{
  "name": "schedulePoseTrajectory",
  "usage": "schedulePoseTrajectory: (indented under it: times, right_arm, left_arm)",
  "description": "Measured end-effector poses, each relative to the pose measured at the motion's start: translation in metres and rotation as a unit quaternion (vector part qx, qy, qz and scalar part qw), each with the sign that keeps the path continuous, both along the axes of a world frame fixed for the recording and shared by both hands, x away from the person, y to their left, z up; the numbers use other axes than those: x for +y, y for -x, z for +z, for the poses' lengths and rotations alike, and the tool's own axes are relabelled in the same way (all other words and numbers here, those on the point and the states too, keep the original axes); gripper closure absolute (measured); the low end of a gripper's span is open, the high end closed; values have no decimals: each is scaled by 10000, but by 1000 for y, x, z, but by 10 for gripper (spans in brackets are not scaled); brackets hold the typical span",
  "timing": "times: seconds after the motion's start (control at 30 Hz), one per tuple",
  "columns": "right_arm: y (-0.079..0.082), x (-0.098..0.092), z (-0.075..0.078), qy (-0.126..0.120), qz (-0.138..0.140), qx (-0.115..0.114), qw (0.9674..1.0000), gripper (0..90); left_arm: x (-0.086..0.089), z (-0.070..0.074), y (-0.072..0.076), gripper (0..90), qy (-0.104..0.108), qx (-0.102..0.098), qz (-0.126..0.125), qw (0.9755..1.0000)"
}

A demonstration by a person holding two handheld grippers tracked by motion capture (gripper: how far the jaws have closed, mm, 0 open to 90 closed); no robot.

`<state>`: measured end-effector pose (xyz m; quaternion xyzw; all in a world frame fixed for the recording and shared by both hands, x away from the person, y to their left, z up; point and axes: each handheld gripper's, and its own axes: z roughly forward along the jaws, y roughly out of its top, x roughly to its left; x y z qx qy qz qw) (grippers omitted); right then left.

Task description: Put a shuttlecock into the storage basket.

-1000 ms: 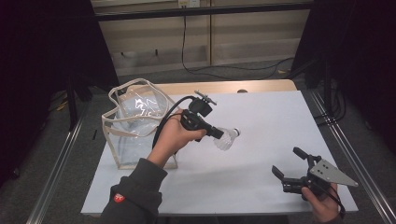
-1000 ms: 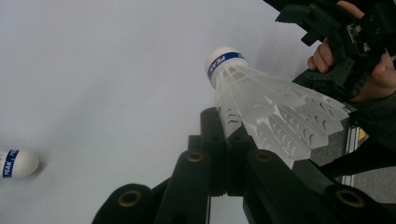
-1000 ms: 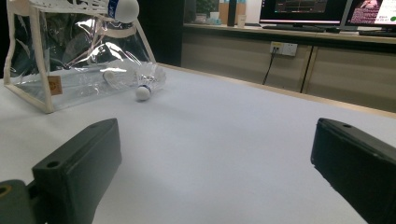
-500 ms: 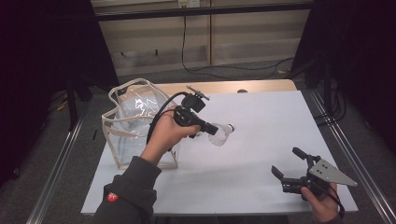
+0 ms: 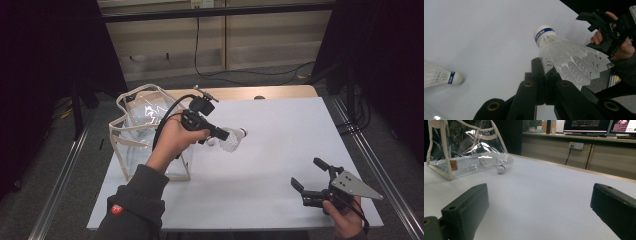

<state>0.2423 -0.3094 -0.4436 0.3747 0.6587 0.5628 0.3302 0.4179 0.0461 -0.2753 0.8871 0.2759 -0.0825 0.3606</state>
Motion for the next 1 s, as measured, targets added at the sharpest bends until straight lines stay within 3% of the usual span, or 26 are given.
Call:
schedulePoseTrajectory:
  times: [1.0]
  right_arm:
    - [0,0,0,-6,1,-4,10000,17]
  left_arm:
    - [12,15,-8,900,-38,49,160,9999]
